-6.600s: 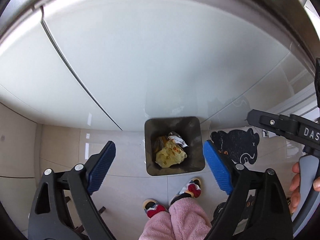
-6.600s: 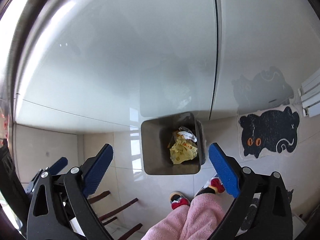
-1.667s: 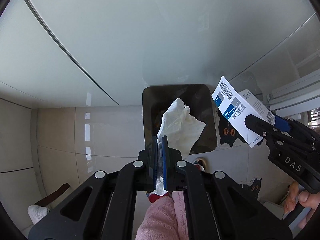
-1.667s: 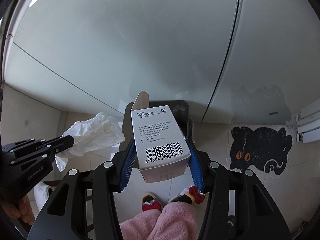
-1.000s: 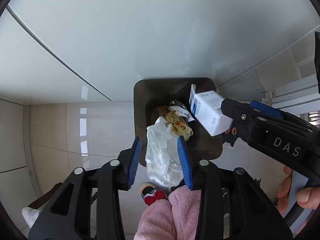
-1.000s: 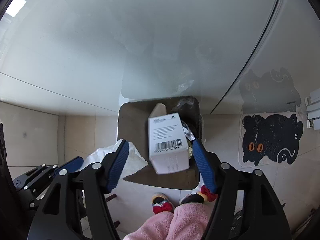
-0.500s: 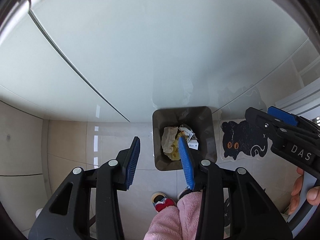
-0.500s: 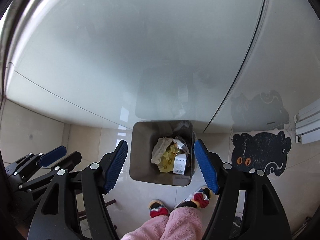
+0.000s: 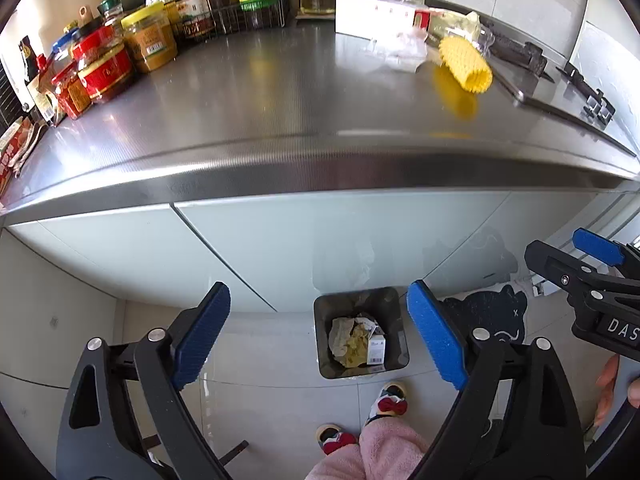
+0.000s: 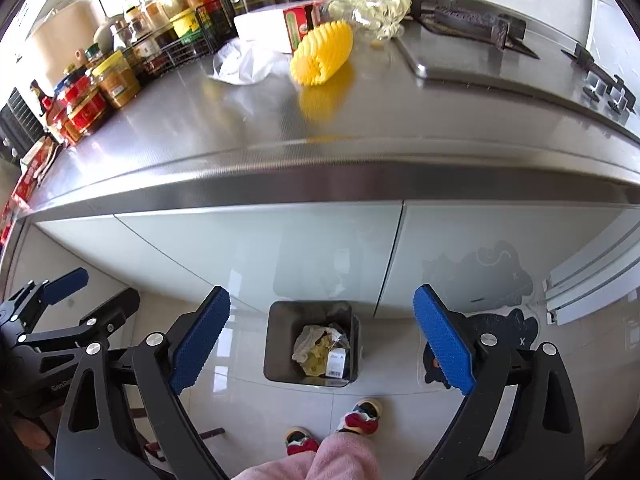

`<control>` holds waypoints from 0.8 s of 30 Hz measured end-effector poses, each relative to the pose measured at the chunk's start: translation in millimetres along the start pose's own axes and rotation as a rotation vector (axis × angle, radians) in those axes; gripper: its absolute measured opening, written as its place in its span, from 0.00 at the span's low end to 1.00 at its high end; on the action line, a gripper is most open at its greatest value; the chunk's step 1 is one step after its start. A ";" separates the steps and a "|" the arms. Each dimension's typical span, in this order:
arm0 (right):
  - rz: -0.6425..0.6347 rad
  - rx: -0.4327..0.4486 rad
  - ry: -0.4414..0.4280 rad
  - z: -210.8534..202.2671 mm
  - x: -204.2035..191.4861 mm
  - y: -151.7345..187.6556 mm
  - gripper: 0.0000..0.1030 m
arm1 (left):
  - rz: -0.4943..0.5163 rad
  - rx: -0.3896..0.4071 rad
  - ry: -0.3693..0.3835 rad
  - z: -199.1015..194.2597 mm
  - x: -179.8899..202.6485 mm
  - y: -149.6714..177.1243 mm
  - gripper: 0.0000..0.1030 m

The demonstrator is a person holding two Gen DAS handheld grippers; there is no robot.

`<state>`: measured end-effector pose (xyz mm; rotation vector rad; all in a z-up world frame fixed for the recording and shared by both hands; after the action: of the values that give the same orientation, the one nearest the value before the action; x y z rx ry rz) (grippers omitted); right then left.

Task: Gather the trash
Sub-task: 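Raise both open tools back toward the counter, then grasp the clear plastic bag with the left tool while the right tool grasps the yellow foam net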

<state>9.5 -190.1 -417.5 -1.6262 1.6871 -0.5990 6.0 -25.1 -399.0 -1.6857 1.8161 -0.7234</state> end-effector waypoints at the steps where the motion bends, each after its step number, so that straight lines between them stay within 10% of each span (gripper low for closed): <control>1: 0.001 0.013 0.005 -5.5 2.5 -7.5 0.96 | 0.005 0.014 -0.001 -5.4 1.0 -7.0 0.86; 11: 0.026 0.160 0.017 -36.5 14.0 -92.2 0.97 | 0.016 0.131 0.018 -23.0 9.4 -82.6 0.92; 24: 0.059 0.115 -0.056 45.7 12.0 -159.0 0.83 | -0.018 0.190 0.209 37.9 30.6 -157.5 0.84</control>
<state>148.9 -211.5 -330.1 -1.4938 1.6237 -0.6044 141.4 -66.8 -314.7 -1.5518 1.8068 -1.0795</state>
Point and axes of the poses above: each gripper's, at about its wrist camera, not at the fingertips, and z roughly the way its jaws point, x to its right, y to its underside, the point moved 8 cm from there along z, roughly the way its jaws point, and after that the axes turned 13 degrees about x, right-handed, at the moved point
